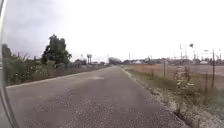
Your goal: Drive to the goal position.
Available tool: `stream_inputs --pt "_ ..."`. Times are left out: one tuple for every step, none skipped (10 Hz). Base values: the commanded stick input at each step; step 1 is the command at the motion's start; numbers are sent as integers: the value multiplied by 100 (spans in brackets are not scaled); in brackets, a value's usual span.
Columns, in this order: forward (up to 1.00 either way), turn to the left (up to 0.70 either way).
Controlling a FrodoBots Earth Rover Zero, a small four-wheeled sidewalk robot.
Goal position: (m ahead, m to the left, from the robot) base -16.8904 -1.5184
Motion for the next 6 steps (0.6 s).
stream_inputs --pt "8 0" --pt "8 0" --pt "8 0" --pt "8 0" --pt "8 0" --pt "9 0"
